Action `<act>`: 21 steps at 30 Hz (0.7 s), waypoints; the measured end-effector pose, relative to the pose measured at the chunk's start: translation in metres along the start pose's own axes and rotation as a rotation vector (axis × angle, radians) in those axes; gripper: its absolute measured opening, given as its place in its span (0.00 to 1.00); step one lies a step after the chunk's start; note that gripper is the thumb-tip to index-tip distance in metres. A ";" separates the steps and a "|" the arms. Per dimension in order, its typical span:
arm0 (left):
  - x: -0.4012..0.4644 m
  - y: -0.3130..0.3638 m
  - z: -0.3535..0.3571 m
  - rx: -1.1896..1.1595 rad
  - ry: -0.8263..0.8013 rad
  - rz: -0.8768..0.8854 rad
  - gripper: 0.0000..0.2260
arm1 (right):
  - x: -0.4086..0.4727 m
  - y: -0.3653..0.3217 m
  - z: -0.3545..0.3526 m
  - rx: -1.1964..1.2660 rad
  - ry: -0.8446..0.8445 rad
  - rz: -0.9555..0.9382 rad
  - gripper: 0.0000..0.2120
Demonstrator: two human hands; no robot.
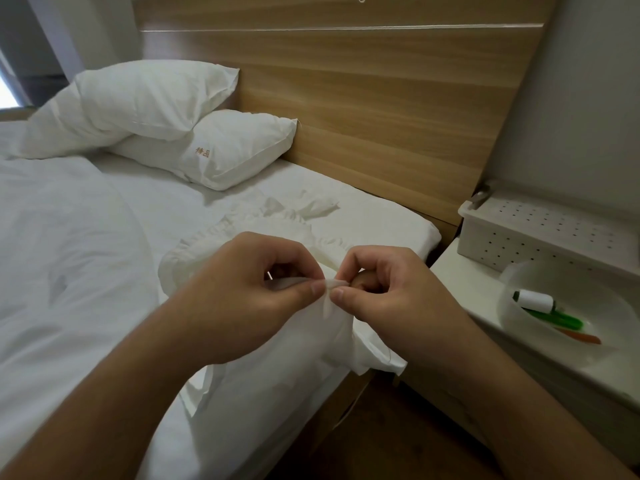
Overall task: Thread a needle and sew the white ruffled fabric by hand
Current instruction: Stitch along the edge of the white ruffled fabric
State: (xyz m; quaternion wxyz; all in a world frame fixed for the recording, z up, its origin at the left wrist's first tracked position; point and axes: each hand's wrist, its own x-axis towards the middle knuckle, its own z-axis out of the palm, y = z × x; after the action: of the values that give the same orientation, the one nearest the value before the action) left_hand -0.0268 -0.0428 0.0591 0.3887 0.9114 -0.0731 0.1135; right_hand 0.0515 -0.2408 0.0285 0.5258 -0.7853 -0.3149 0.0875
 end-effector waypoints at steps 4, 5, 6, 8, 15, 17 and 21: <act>0.000 0.001 -0.001 -0.014 -0.012 0.003 0.06 | 0.000 -0.001 0.000 0.005 -0.001 0.006 0.05; 0.000 0.001 -0.001 -0.010 -0.011 0.006 0.06 | 0.000 -0.001 0.001 0.001 0.003 0.006 0.05; 0.000 0.001 -0.001 -0.008 -0.011 0.007 0.06 | 0.000 -0.001 0.001 -0.003 0.009 0.004 0.05; -0.001 0.000 -0.002 -0.013 -0.014 0.002 0.06 | 0.000 0.000 0.002 -0.002 0.014 0.004 0.05; -0.001 0.002 -0.001 -0.050 -0.022 -0.021 0.06 | 0.000 0.000 0.003 0.069 0.014 0.008 0.06; -0.001 0.002 -0.001 -0.057 -0.011 -0.033 0.06 | 0.000 0.001 0.003 0.110 0.007 0.016 0.06; -0.001 0.002 -0.003 -0.073 0.051 -0.065 0.05 | 0.001 0.002 -0.001 0.285 -0.025 0.057 0.06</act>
State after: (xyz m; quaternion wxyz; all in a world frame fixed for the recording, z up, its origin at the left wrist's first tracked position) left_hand -0.0285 -0.0414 0.0622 0.4271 0.8952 -0.0379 0.1213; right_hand 0.0538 -0.2415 0.0274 0.6253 -0.7102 -0.2832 0.1563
